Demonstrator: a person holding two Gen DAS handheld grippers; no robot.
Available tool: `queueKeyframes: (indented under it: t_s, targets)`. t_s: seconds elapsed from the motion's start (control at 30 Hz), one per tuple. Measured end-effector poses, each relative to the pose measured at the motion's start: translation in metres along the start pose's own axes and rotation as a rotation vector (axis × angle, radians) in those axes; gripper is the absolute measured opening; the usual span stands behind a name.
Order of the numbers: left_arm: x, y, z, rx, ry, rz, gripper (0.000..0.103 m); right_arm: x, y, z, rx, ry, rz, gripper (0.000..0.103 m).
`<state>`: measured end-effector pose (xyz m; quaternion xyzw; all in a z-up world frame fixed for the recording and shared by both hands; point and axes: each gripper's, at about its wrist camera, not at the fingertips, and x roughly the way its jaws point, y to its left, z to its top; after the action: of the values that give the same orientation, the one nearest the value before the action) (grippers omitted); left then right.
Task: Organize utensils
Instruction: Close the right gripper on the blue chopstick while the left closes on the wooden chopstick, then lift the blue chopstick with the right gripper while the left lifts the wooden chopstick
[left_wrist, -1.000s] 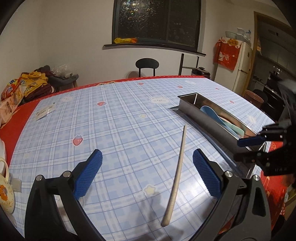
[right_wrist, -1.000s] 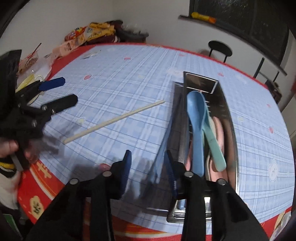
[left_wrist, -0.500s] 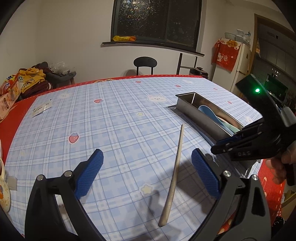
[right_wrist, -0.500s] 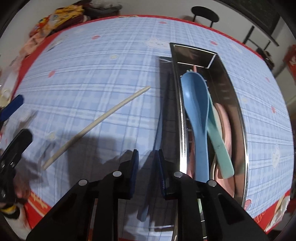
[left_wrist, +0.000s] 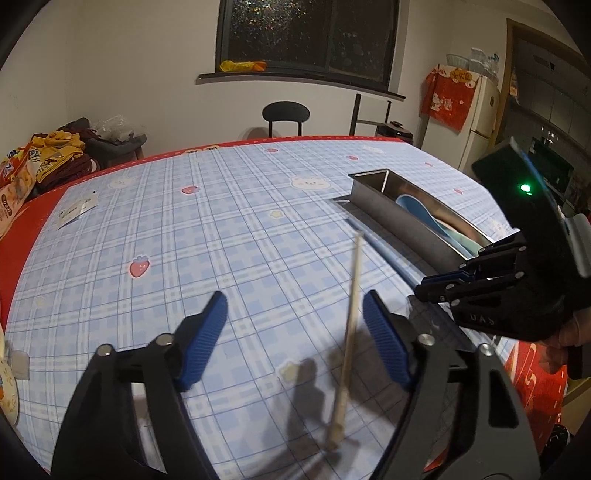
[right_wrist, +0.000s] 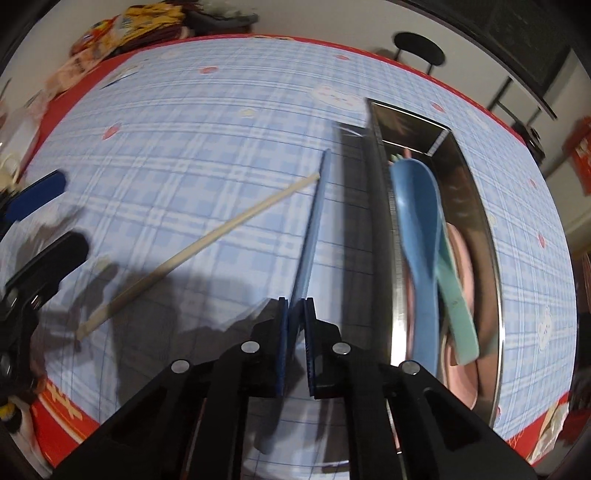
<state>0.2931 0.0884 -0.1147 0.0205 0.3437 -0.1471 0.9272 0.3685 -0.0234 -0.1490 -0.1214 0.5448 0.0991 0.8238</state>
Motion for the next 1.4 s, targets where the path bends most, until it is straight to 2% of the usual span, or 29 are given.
queueKeyframes:
  t_s: [0.1,0.17,0.3,0.4,0.5,0.73,1.03,1.07,1.13,1.23,1.3,1.4]
  targets:
    - [0.003,-0.006,-0.001,0.031,0.019,-0.018,0.06,0.001,0.006,-0.005,-0.04,-0.024,0.026,0.007]
    - [0.006,-0.016,0.002,0.089,0.031,-0.032,0.055,-0.002,0.006,-0.01,-0.04,-0.034,0.053,0.007]
    - [0.02,-0.027,-0.001,0.126,0.087,-0.071,0.053,-0.001,0.001,-0.015,-0.021,-0.047,0.091,0.007]
    - [0.035,-0.033,-0.005,0.152,0.147,-0.031,0.052,0.0,-0.001,-0.015,-0.019,-0.059,0.101,0.007]
    - [0.039,-0.032,-0.003,0.136,0.146,0.001,0.052,0.0,-0.003,-0.016,-0.012,-0.067,0.119,0.007]
    - [0.06,-0.027,0.0,0.102,0.226,0.084,0.053,0.001,-0.001,-0.013,-0.02,-0.096,0.142,0.007]
    - [0.059,-0.044,-0.003,0.194,0.203,0.192,0.055,0.001,-0.002,-0.016,-0.04,-0.13,0.163,0.007]
    - [0.059,-0.045,-0.003,0.204,0.2,0.2,0.053,0.001,-0.003,-0.016,-0.037,-0.131,0.165,0.007]
    - [0.057,-0.049,-0.006,0.231,0.194,0.184,0.043,0.001,-0.002,-0.017,-0.037,-0.132,0.166,0.007]
    - [0.053,-0.05,-0.01,0.251,0.191,0.174,0.016,0.0,-0.002,-0.018,-0.039,-0.131,0.166,0.007]
    - [0.053,-0.044,-0.009,0.222,0.193,0.179,0.011,0.0,-0.002,-0.019,-0.042,-0.134,0.166,0.007]
    - [0.053,-0.03,-0.007,0.148,0.204,0.133,0.011,-0.001,-0.002,-0.021,-0.05,-0.142,0.163,0.007]
